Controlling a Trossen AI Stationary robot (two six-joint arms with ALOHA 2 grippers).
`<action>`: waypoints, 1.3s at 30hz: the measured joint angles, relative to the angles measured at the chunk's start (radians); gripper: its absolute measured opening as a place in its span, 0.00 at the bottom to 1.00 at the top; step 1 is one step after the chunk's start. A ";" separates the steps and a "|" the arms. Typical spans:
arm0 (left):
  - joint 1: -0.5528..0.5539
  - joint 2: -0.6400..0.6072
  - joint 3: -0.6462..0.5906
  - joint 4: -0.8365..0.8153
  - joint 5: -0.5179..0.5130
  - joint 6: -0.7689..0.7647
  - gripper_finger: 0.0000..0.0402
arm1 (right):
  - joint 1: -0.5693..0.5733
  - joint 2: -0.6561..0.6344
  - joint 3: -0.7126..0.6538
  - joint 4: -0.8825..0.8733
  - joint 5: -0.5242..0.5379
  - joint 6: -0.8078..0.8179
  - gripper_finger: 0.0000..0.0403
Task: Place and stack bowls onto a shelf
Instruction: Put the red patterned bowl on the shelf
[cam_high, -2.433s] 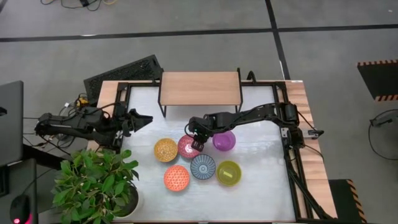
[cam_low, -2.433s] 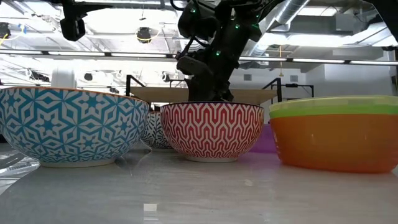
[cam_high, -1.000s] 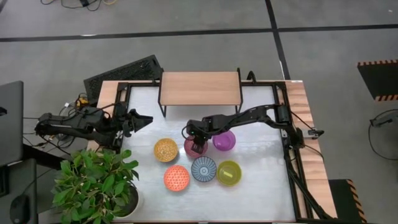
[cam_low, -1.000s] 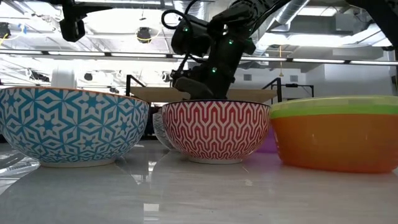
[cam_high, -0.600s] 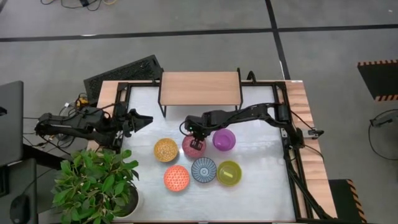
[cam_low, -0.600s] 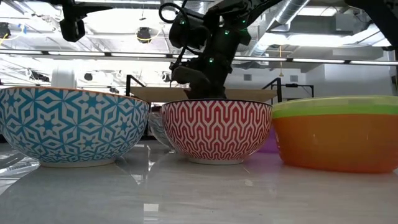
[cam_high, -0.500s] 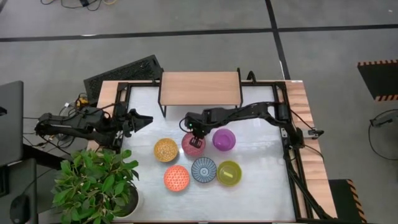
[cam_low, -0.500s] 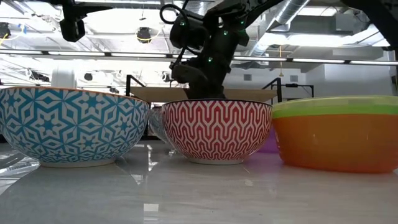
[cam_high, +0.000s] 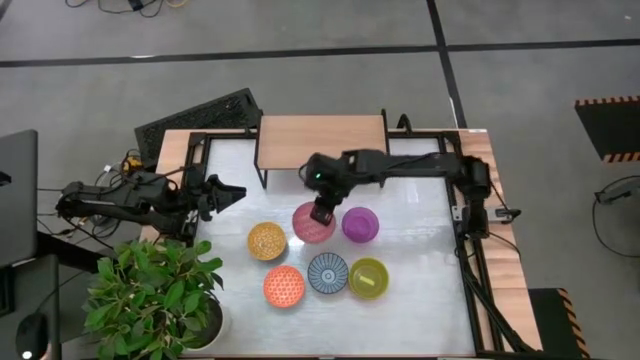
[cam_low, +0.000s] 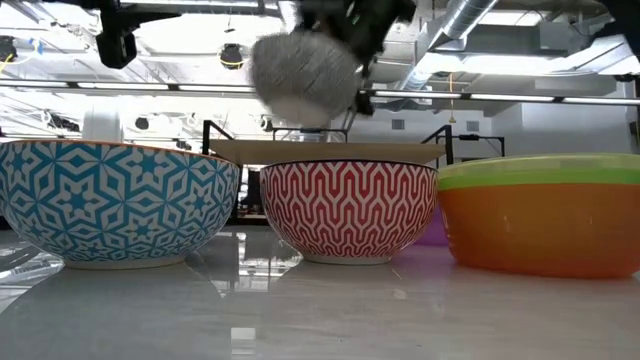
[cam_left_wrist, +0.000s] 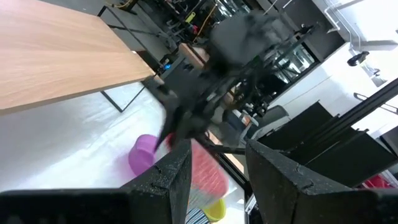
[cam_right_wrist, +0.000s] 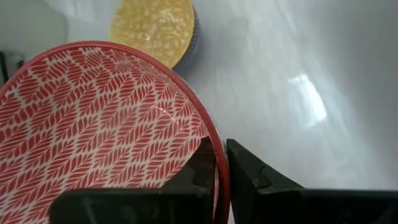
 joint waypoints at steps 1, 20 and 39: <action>0.000 -0.001 0.000 -0.003 -0.003 0.000 0.34 | -0.014 -0.029 0.002 -0.007 0.000 0.001 0.11; 0.000 0.004 0.000 -0.005 -0.033 -0.018 0.34 | -0.517 -0.165 0.002 -0.193 0.135 0.011 0.11; 0.000 0.004 0.000 -0.010 -0.081 -0.010 0.34 | -0.636 -0.168 -0.119 -0.178 0.088 -0.034 0.11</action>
